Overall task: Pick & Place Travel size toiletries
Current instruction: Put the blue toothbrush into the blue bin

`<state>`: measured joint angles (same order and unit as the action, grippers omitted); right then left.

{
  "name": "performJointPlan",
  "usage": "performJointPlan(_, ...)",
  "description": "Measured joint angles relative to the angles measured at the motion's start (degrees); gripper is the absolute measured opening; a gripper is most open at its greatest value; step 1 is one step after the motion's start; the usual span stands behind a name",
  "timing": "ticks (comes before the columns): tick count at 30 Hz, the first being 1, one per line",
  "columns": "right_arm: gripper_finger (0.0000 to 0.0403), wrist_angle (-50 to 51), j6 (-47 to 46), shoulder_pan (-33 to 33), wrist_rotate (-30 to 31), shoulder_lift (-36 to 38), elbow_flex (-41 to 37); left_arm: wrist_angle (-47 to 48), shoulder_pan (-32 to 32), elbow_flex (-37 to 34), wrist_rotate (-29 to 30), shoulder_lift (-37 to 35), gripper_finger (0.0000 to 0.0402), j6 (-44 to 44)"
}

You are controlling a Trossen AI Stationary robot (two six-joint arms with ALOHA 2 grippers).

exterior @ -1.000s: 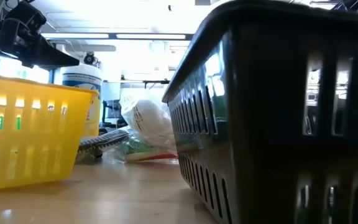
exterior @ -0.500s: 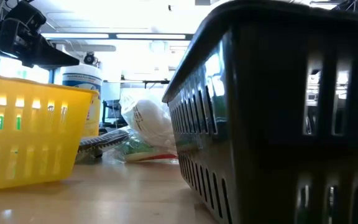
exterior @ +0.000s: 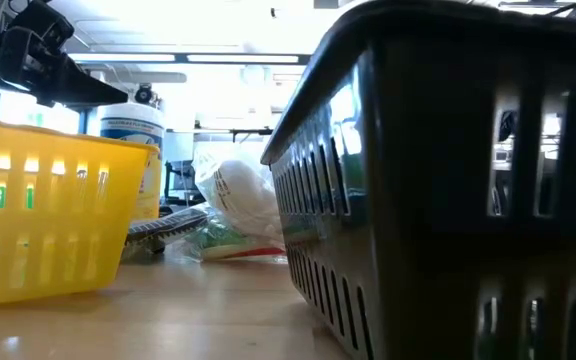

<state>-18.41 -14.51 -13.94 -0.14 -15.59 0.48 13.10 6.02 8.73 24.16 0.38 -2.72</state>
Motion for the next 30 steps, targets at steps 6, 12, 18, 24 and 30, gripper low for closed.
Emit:
performJointPlan(6, 0.0003, -1.0, 2.2, 3.9, -0.6, -13.2, 7.6, -3.0, 0.0, 0.0, 0.2, 0.0, 0.0, 0.1)
performJointPlan(12, 0.0003, -9.3, 8.8, 8.4, -2.8, -29.7, 16.1, -4.2, 0.0, 0.0, 0.2, 0.0, 0.0, 0.1)
performJointPlan(18, 0.0003, -0.1, 9.8, 10.9, 5.7, -46.2, 30.7, -4.2, 0.0, 0.0, 0.2, 0.0, 0.0, 0.1)
performJointPlan(24, 0.0003, 9.8, 11.8, 12.1, 9.0, -62.8, 45.5, -4.1, 0.0, 0.0, 0.2, 0.0, 0.0, 0.1)
performJointPlan(30, 0.0011, 21.4, 11.9, 11.7, 7.6, -75.2, 57.8, -4.0, 0.0, 0.0, 0.2, 0.0, 0.0, 0.2)
